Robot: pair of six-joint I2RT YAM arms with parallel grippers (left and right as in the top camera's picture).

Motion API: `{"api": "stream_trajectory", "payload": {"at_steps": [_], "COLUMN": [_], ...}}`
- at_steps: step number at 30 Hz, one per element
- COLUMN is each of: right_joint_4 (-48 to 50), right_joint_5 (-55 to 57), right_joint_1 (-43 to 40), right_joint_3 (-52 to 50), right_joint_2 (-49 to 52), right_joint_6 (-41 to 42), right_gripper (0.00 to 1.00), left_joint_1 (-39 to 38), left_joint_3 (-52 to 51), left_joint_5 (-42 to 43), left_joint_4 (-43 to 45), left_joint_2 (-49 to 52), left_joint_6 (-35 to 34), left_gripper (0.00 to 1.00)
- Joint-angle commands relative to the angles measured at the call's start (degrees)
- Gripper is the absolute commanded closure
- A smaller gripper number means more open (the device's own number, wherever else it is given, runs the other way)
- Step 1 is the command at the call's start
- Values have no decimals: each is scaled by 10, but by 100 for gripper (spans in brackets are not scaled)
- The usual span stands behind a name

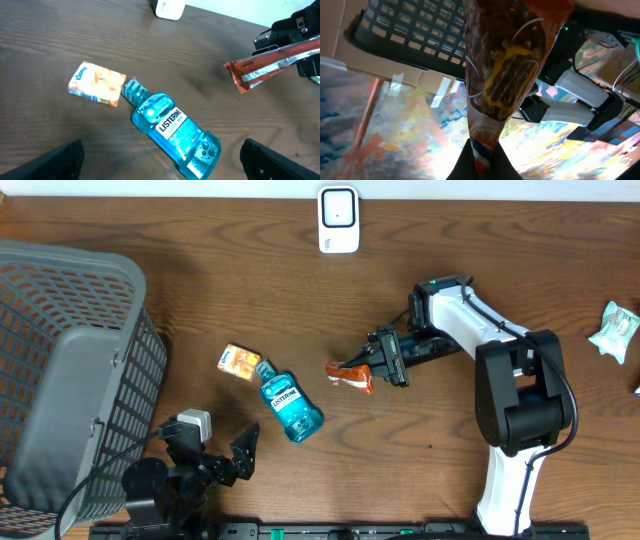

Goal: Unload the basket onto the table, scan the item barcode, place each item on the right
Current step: 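Lift the TOP bar with the right gripper, then carry the TOP bar to the scanner with the right gripper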

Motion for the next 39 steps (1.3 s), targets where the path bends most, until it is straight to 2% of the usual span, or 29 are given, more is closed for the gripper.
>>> {"api": "stream_trajectory", "payload": {"at_steps": [1,9,11,13,18,19,21,25,28,30,31,33,39], "right_joint_4": [0,0,0,12,175,204,248,266,245,247,257,291,466], "right_joint_5": [-7,-7,7,26,30,47,125,402,472,508,559,622,711], "right_joint_1": [0,0,0,0,-2,-3,-5,-12,-12,-12,-12,-12,1], "right_joint_3": [-2,-2,-2,-2,2,5,17,84,139,168,190,210,219], "right_joint_2": [1,1,1,1,1,1,1,-5,-24,-38,-46,-51,-47], "right_joint_6": [30,30,-6,-77,-95,-77,17,220,282,355,437,526,592], "right_gripper": [99,99,98,98,99,99,98,98,98,99,99,99,99], "left_joint_1": [3,3,3,3,3,3,3,3,3,3,3,3,3], "left_joint_3": [3,3,3,3,3,3,3,3,3,3,3,3,3], "left_joint_5": [5,5,5,5,5,5,5,5,5,5,5,5,5], "left_joint_4": [0,0,0,0,0,0,0,0,0,1,0,0,0], "left_joint_2": [-1,-1,-1,-1,-1,-1,-1,-1,-1,-1,-1,-1,-1], "left_joint_6": [7,7,7,7,7,7,7,7,7,7,7,7,7], "left_gripper": [1,1,1,0,1,1,1,1,1,0,1,1,1]}}
